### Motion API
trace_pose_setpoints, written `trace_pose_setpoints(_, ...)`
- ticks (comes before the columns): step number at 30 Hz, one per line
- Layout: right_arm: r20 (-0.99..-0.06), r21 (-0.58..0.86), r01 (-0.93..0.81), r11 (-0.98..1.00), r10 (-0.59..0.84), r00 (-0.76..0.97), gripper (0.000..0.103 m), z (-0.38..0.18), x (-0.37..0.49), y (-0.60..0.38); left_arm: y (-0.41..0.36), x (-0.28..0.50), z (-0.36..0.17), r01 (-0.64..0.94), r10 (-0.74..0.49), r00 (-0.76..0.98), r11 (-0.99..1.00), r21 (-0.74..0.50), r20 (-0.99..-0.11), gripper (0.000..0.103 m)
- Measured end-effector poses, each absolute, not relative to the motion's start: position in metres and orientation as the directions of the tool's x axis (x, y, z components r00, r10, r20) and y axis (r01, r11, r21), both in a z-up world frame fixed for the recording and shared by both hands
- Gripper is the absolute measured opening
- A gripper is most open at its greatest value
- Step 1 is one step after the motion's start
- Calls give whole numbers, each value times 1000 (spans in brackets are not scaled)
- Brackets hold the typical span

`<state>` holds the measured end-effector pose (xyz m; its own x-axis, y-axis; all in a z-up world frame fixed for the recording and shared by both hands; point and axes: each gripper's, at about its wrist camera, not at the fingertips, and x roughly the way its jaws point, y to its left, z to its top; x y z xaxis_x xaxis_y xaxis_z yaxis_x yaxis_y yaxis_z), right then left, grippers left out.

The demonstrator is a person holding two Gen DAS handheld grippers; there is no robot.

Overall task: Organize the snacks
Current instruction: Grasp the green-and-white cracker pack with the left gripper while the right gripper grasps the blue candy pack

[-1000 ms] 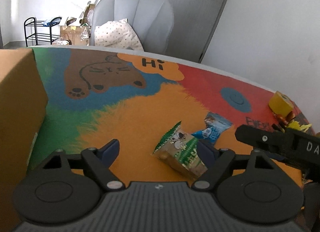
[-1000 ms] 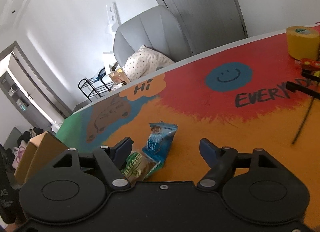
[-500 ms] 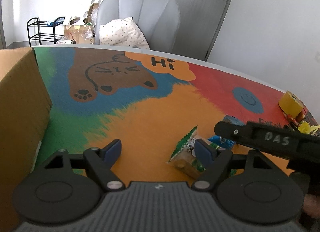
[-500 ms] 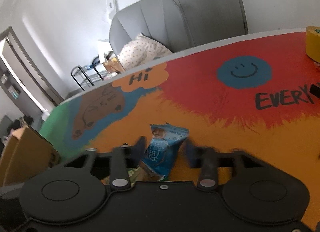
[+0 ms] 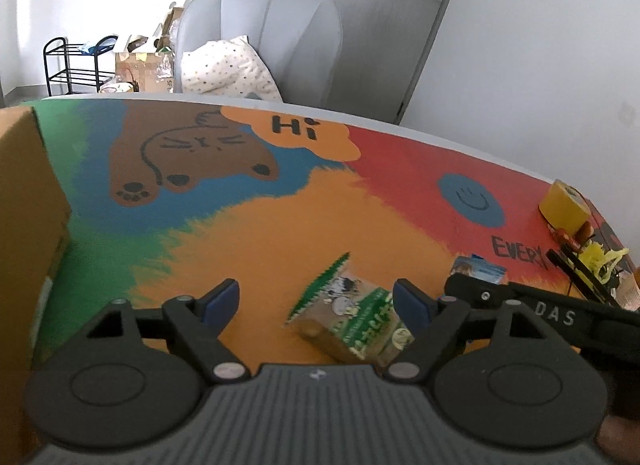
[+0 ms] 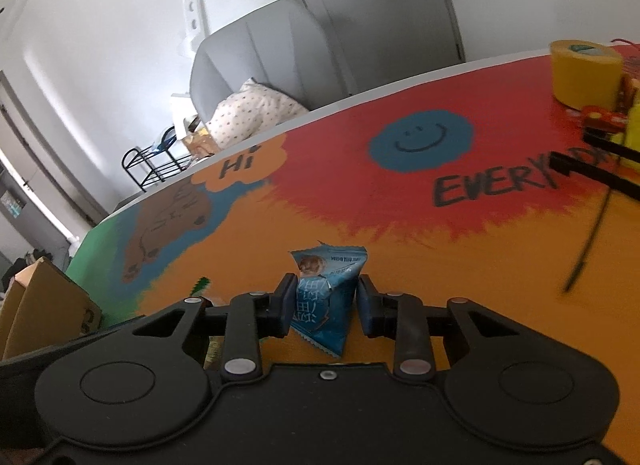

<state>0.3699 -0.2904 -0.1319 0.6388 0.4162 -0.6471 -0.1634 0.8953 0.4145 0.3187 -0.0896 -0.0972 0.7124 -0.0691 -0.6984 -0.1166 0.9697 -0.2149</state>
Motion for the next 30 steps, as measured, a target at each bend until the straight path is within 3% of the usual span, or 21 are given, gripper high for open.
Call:
trace_pose_setpoints(13,-643,430,-120,895,397,655,30,-136,354,-308,-108,330,-103,-141,15,697,983,-116,-717,91)
trace_pose_setpoints(30,-637,446,-120,887,409,653,30,-136,335,-308,-109,299,-108,-90,-24,686,989,-119,-727,89)
